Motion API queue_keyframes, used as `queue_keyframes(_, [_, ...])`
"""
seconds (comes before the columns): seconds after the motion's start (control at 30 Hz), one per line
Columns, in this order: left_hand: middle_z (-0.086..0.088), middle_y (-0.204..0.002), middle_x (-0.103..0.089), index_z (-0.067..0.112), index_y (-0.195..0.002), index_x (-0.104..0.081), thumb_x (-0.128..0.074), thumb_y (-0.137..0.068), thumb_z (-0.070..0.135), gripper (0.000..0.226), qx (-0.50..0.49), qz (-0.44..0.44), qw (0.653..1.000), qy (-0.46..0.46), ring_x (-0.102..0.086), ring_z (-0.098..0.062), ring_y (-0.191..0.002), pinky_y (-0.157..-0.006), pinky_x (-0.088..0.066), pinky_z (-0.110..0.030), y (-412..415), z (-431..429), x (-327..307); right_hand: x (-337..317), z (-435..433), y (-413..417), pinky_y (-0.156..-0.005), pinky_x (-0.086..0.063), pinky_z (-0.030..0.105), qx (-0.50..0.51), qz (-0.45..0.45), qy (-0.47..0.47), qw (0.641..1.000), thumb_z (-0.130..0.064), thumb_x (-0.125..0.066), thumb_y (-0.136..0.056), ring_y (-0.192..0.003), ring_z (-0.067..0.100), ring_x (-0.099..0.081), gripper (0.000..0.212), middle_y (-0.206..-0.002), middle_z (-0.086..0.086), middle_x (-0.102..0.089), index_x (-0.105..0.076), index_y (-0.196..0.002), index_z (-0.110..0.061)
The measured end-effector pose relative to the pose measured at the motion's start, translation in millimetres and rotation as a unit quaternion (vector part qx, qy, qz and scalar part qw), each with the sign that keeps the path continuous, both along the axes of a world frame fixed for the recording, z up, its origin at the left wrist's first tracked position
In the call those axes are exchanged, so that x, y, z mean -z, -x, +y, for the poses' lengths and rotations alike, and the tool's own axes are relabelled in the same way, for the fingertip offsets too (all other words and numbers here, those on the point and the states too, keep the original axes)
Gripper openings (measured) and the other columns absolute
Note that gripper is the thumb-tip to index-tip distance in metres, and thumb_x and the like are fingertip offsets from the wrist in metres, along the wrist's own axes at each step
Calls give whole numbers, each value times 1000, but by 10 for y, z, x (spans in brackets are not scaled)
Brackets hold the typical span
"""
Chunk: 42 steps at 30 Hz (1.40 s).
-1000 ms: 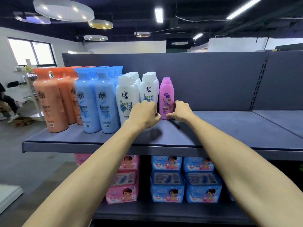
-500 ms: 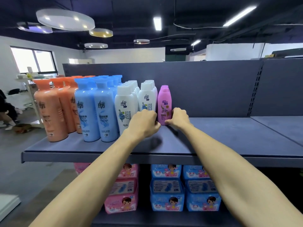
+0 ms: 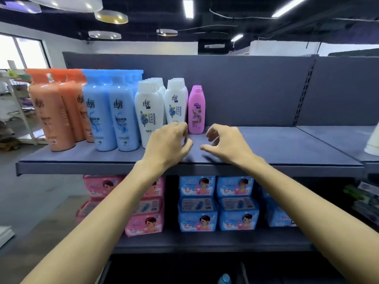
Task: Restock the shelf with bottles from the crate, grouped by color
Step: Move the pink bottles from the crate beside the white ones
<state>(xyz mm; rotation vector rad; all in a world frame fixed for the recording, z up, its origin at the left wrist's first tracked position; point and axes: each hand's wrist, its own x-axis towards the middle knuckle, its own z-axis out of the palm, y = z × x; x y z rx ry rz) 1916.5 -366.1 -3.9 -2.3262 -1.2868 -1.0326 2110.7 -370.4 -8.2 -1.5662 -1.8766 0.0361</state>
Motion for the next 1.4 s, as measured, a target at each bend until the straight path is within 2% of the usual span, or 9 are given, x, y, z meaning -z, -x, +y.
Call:
queue_keyframes(0.13, [4, -82, -53, 17, -85, -50, -56, -83, 34, 18, 6, -6, 1000, 4, -53, -24, -70, -57, -44, -34, -1, -267, 221, 145, -420, -117, -72, -50, 26, -2, 11, 0, 1000, -29, -82, -76, -66, 2, -58, 28, -80, -7, -66, -66, -96, -17])
queue_keyframes(0.3, [4, -85, -51, 19, -88, -50, -57, -83, 37, 19, 38, 23, 999, 8, -56, -24, -76, -54, -46, -35, -104, -594, 610, 476, -813, -146, -72, -54, 40, 1, -65, -51, 997, -30, -79, -80, -76, 21, -62, 28, -91, -2, -60, -62, -97, -17])
queue_keyframes(0.43, [-1, -92, -52, 17, -95, -54, -58, -82, 40, 27, 53, 91, 994, 15, -56, -23, -81, -48, -37, -31, -239, -741, 1073, 921, -1072, -138, -58, -51, 36, 13, -146, -109, 983, -28, -76, -83, -84, 25, -62, 31, -101, 1, -57, -60, -105, -15])
queue_keyframes(0.6, [-1, -87, -54, 16, -91, -56, -66, -76, 38, 28, 44, 158, 982, 92, -56, -24, -76, -43, -33, -29, -315, -821, 1734, 1641, -1229, -183, -50, -39, 30, 22, -205, 12, 978, -32, -75, -84, -83, 22, -65, 30, -91, -2, -61, -59, -106, -20])
queue_keyframes(0.73, [-4, -87, -57, 14, -95, -59, -71, -72, 36, 33, 29, 195, 965, 174, -59, -26, -78, -45, -29, -29, -290, -909, 2252, 2146, -1318, -200, -63, -45, 35, 35, -207, 124, 970, -36, -68, -90, -98, 24, -63, 35, -106, -1, -62, -55, -117, -20])
queue_keyframes(0.83, [-4, -99, -57, 15, -104, -57, -59, -81, 33, 29, 12, 214, 944, 253, -57, -27, -93, -53, -32, -31, -285, -1000, 2642, 2561, -1363, -200, -72, -47, 36, 45, -199, 222, 953, -36, -66, -91, -106, 27, -61, 39, -115, 1, -58, -51, -122, -19])
queue_keyframes(1.13, [-5, -115, -54, 14, -120, -51, -49, -91, 33, 34, 15, 288, 860, 421, -53, -26, -107, -63, -37, -35, -299, -1328, 3720, 3969, -1616, -45, -95, -48, 42, 94, -102, 530, 837, -25, -67, -91, -120, 39, -56, 62, -134, 18, -48, -36, -143, -10])
queue_keyframes(1.3, [-8, -121, -52, 14, -124, -48, -50, -92, 31, 37, 39, 290, 830, 474, -51, -28, -114, -71, -43, -38, -276, -1437, 4060, 4419, -1675, 12, -102, -43, 42, 117, -90, 601, 785, -14, -59, -97, -128, 39, -51, 71, -153, 21, -24, -18, -155, -11])
queue_keyframes(1.4, [-8, -125, -52, 14, -128, -47, -50, -93, 32, 39, 37, 287, 817, 499, -50, -28, -117, -78, -46, -38, -257, -1488, 4220, 4612, -1695, 18, -98, -42, 41, 126, -71, 603, 784, -8, -57, -95, -121, 38, -53, 58, -149, 16, -27, -30, -146, -15])
